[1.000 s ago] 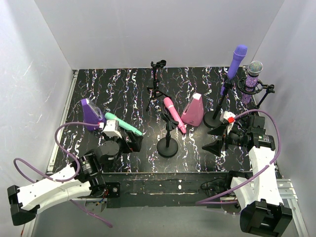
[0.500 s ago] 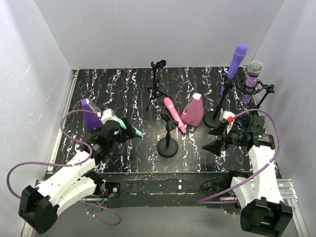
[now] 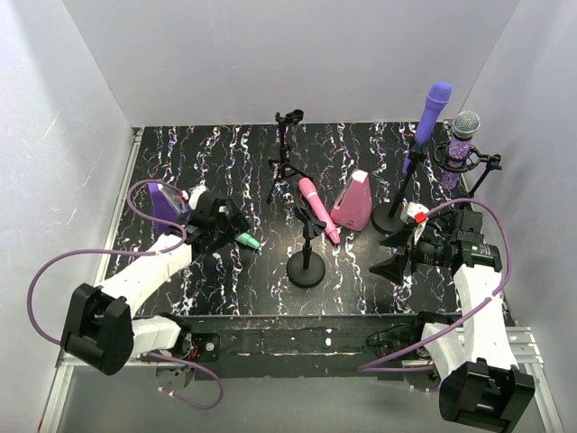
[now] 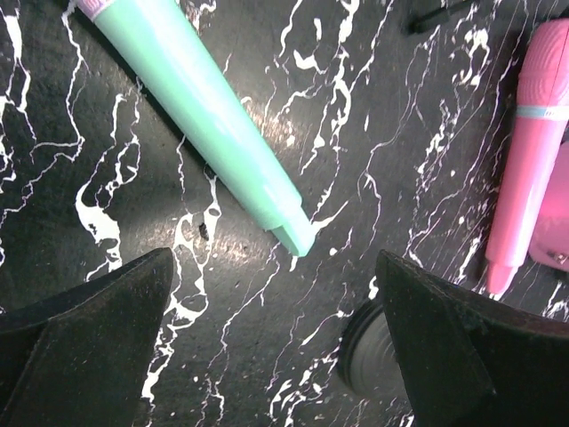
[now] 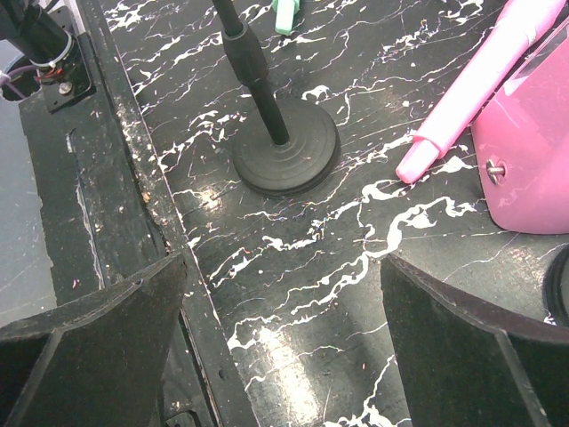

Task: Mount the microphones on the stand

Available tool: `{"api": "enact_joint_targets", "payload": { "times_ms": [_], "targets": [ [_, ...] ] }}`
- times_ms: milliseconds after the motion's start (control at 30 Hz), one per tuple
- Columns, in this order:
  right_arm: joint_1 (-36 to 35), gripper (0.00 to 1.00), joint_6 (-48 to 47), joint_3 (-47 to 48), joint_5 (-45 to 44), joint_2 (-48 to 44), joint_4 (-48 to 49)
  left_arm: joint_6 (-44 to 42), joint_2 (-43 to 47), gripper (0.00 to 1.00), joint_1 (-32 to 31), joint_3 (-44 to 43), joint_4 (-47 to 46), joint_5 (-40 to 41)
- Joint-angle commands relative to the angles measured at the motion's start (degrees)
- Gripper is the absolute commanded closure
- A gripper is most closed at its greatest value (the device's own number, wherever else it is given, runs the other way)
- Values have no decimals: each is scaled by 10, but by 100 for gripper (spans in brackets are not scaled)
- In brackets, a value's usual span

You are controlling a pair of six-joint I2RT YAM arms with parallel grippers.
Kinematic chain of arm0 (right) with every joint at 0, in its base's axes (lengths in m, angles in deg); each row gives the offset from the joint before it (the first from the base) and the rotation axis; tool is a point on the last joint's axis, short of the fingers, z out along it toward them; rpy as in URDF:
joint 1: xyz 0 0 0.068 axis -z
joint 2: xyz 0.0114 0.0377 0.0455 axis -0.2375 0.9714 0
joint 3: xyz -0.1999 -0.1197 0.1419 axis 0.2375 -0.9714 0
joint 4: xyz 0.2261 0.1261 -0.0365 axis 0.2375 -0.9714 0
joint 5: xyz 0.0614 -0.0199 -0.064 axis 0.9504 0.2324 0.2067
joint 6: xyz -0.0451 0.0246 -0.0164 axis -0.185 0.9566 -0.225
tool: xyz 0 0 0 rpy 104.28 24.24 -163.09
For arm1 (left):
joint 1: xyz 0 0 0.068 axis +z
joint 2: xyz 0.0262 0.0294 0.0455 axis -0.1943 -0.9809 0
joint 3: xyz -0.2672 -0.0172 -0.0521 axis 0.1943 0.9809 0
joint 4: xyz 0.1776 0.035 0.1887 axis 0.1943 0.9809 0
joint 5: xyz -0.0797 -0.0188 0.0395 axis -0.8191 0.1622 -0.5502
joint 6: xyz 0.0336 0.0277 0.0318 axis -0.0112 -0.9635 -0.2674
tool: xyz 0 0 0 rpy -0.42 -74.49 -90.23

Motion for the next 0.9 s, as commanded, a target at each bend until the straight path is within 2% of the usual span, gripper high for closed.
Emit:
{"api": "enact_joint_targets", "payload": {
  "times_ms": [0,233,533,767,867],
  "targets": [
    [3,4,-5,4,4,-1,-1,32,-21,2,4,-47,32,44],
    [3,4,-6,4,5,-4,-1,39,-86,2,6,-93,61,46],
    [3,4,-6,4,5,-3,-1,59,-123,2,7,-113,68,58],
    [3,4,-6,4,6,-6,-2,96,-178,2,8,-145,106,117],
    [3,4,-6,5,6,-5,-2,106,-203,7,10,-148,102,144]
  ]
}}
